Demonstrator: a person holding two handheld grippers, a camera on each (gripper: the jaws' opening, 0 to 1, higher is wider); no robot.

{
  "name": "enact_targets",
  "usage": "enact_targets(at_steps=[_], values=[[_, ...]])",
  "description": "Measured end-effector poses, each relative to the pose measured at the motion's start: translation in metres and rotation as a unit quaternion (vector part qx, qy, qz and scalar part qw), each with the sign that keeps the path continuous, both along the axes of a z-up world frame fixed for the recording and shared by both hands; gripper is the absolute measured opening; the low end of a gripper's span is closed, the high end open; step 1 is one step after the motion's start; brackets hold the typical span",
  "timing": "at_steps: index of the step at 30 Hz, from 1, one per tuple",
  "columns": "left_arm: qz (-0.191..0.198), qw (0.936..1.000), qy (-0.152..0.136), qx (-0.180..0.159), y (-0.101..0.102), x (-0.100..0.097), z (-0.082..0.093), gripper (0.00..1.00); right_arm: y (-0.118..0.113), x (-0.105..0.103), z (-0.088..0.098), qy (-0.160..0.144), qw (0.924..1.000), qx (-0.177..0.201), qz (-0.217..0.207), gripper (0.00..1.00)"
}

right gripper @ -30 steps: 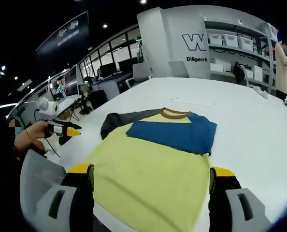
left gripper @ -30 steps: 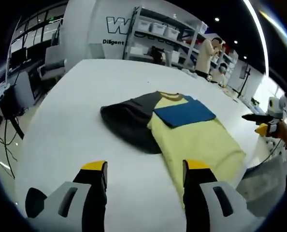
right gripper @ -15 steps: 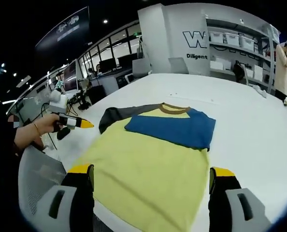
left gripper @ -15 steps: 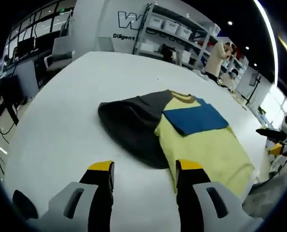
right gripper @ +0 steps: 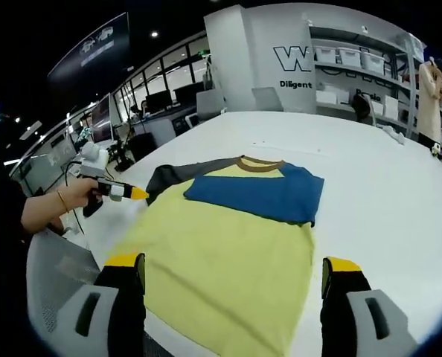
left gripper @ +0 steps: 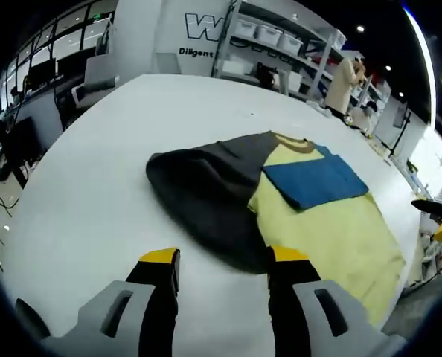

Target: Fold the garment on the visible template until the final outline fits inside the template.

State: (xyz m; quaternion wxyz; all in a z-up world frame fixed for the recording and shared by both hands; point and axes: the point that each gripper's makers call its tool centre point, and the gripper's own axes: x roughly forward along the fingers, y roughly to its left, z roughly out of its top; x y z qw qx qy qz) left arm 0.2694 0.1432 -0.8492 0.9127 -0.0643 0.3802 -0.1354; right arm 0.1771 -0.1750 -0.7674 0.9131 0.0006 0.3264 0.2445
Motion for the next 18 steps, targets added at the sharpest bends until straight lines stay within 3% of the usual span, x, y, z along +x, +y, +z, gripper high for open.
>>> enact_targets(at_steps=[7,11,15,18], values=[[0.002,0.9998,0.0,0.022,0.0018,0.0028,-0.0074,0.4,-0.0041,-0.0006,-0.0013,0.002,1.0,-0.001,-0.006,0.97],[-0.007,0.999,0.007,0.043,0.0059,-0.0012,-0.0108,0.16,-0.0039,-0.0008,-0.0007,0.003,1.0,0.001,-0.006,0.97],[-0.004,0.9993,0.0,0.036,0.0038,-0.0007,-0.0091,0.13,-0.0032,-0.001,-0.0002,0.003,1.0,0.002,-0.006,0.96],[-0.003,0.9995,0.004,0.03,0.0024,-0.001,-0.0092,0.01,-0.0038,-0.0017,-0.0006,0.003,1.0,-0.002,-0.005,0.96]])
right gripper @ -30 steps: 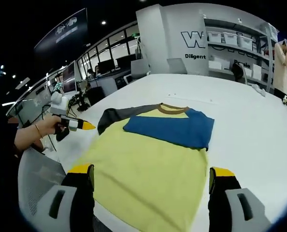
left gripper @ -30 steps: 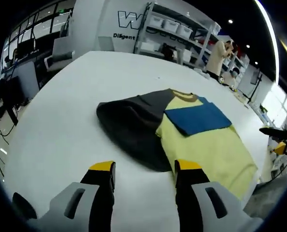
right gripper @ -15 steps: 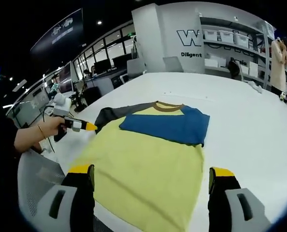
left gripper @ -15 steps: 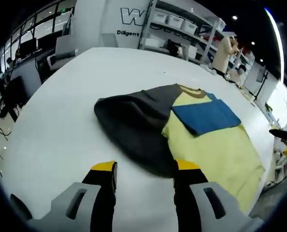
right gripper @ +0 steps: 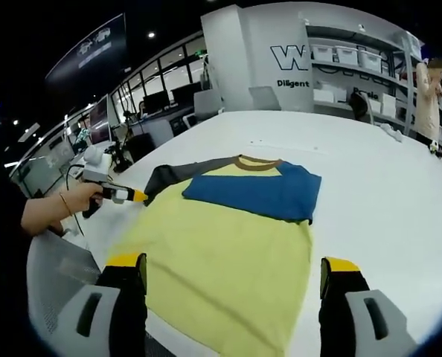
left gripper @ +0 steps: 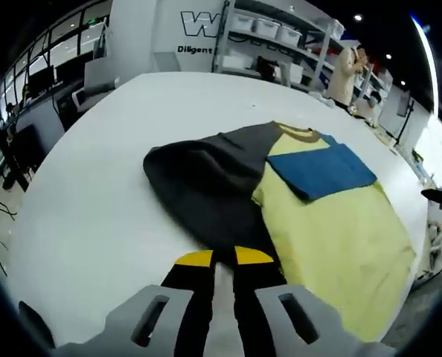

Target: Fold the garment on the visible template until the final outline fits inside the template.

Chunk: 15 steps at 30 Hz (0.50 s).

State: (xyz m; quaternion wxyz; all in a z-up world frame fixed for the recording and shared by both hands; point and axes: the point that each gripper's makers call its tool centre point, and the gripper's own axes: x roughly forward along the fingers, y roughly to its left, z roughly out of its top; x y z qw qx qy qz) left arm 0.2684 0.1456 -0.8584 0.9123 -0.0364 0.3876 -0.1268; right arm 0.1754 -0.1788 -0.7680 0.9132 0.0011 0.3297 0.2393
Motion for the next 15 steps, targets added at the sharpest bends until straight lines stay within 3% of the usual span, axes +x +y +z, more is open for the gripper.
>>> enact_targets(at_steps=[6,15], values=[[-0.001,0.9997,-0.019,0.013,0.007,0.004,0.011,0.0,-0.002,0.0,0.001,-0.002,1.0,0.002,-0.003,0.95],[0.031,0.9984,-0.025,0.041,0.044,0.009,0.019,0.0,0.002,0.0,0.002,-0.003,1.0,0.0,0.004,0.95]])
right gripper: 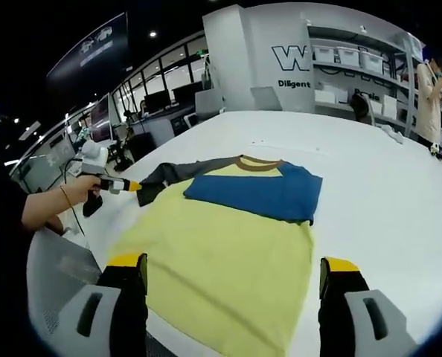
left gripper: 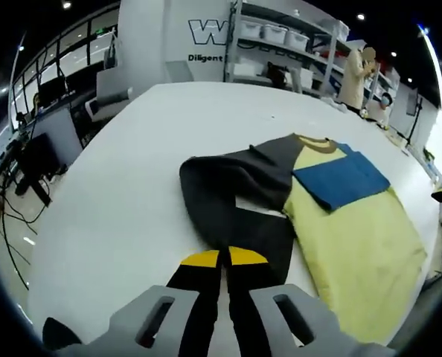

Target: Fold the garment on the visible template until the final outline fits inside the template.

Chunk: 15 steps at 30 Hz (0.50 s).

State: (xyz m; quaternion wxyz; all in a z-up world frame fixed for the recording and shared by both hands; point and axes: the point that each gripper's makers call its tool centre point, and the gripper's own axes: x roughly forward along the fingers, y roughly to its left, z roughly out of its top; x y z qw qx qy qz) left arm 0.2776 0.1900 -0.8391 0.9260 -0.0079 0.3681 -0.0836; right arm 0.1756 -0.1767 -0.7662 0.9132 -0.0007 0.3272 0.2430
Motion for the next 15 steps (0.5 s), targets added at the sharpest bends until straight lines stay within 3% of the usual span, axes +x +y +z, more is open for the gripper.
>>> enact_targets(at_steps=[15], values=[[0.034,0.9978,-0.015,0.054,0.06,0.009,0.012,0.0,0.003,-0.004,-0.002,0.006,1.0,0.0,0.004,0.96]])
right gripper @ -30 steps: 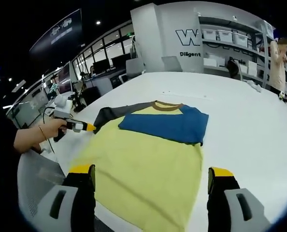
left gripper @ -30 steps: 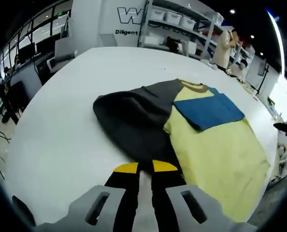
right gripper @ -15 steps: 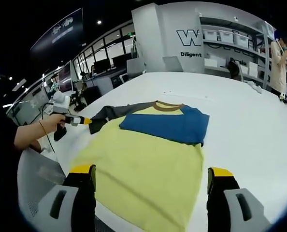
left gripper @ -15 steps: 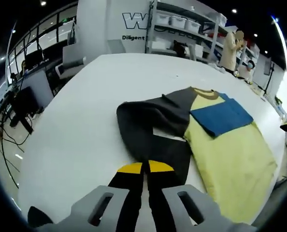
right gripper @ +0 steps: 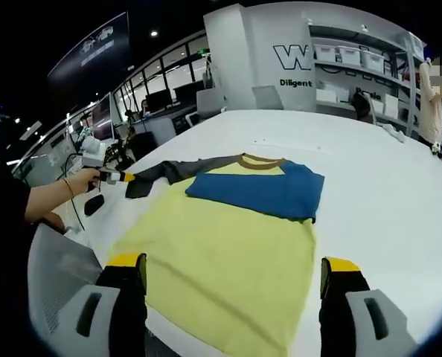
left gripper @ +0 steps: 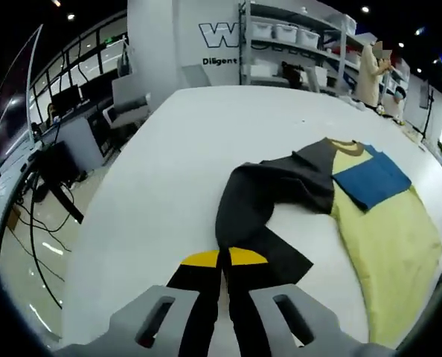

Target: Fold the garment on the visible template until the final outline fits inside the template.

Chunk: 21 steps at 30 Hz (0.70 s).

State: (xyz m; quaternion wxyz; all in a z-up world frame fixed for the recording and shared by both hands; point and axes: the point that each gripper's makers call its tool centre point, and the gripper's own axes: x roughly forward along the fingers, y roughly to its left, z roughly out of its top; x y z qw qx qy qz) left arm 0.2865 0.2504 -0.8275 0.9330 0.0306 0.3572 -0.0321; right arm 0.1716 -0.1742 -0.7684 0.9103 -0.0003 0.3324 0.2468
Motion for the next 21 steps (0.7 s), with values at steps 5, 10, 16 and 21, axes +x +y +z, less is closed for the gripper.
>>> enact_targets(at_steps=[5,10,16,21], values=[[0.007,1.0,0.0,0.006,0.007,-0.001,0.0,0.0,0.002,0.0,0.0,0.002,1.0,0.002,0.002,0.96],[0.024,0.9997,-0.006,0.006,0.014,-0.001,0.004,0.0,0.003,-0.001,0.0,0.002,1.0,0.004,0.003,0.96],[0.032,0.9993,-0.015,0.01,0.023,0.002,0.008,0.0,0.002,-0.001,0.0,0.004,1.0,0.004,0.002,0.96],[0.042,0.9986,-0.023,0.021,0.03,0.0,0.012,0.0,0.002,-0.001,0.0,0.003,1.0,0.003,0.002,0.96]])
